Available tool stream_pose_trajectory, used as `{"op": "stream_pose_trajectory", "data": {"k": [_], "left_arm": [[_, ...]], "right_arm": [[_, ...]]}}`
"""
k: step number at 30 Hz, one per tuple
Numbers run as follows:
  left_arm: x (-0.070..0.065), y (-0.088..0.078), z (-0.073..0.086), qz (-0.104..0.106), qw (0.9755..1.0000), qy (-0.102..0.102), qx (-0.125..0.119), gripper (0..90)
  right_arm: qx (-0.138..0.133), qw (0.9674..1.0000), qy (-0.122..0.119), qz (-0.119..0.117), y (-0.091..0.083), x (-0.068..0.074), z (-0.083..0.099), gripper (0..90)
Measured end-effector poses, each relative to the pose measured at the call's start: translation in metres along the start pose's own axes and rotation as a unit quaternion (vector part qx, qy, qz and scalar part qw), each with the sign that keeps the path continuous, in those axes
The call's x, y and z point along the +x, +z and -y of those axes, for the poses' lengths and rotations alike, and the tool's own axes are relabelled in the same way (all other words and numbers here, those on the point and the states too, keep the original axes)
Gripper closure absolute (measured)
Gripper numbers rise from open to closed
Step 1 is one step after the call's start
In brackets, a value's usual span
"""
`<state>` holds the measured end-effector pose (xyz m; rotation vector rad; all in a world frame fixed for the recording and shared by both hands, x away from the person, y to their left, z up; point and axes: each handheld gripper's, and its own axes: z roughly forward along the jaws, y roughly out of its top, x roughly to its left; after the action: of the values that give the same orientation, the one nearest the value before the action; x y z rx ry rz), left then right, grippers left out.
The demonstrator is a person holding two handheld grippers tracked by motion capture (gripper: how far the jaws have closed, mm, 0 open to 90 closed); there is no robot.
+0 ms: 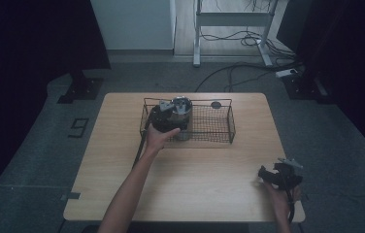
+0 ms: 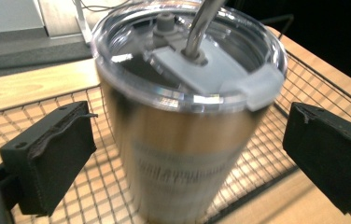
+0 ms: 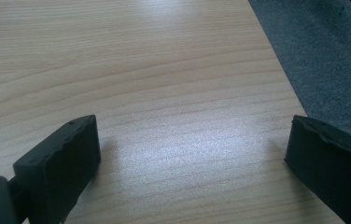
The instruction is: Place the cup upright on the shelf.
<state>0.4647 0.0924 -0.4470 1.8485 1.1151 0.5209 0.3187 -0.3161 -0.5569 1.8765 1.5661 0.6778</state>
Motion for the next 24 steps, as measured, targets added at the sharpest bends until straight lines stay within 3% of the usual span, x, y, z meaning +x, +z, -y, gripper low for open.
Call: {"op": "stream_pose_trajectory", "data": {"k": [6, 14, 17, 24], "left_arm": [[0.0, -0.022, 0.013, 0.001, 0.9999, 0.005, 0.012, 4.1], [0.002, -0.061, 0.037, 0.024, 0.9997, 0.003, 0.004, 5.6], [0.004, -0.08, 0.044, 0.027, 0.9996, 0.011, -0.003, 10.6], [0.004, -0.102, 0.057, 0.036, 0.9993, 0.011, -0.002, 11.1]], "right_arm": [[0.0, 1.0, 0.0, 0.001, 0.0, 0.0, 0.0, 3.1], [0.001, 1.0, 0.001, 0.001, 0.0, 0.0, 0.0, 3.1], [0.001, 1.0, 0.0, 0.001, 0.0, 0.0, 0.0, 3.2], [0.001, 1.0, 0.0, 0.001, 0.0, 0.0, 0.0, 3.2]]}}
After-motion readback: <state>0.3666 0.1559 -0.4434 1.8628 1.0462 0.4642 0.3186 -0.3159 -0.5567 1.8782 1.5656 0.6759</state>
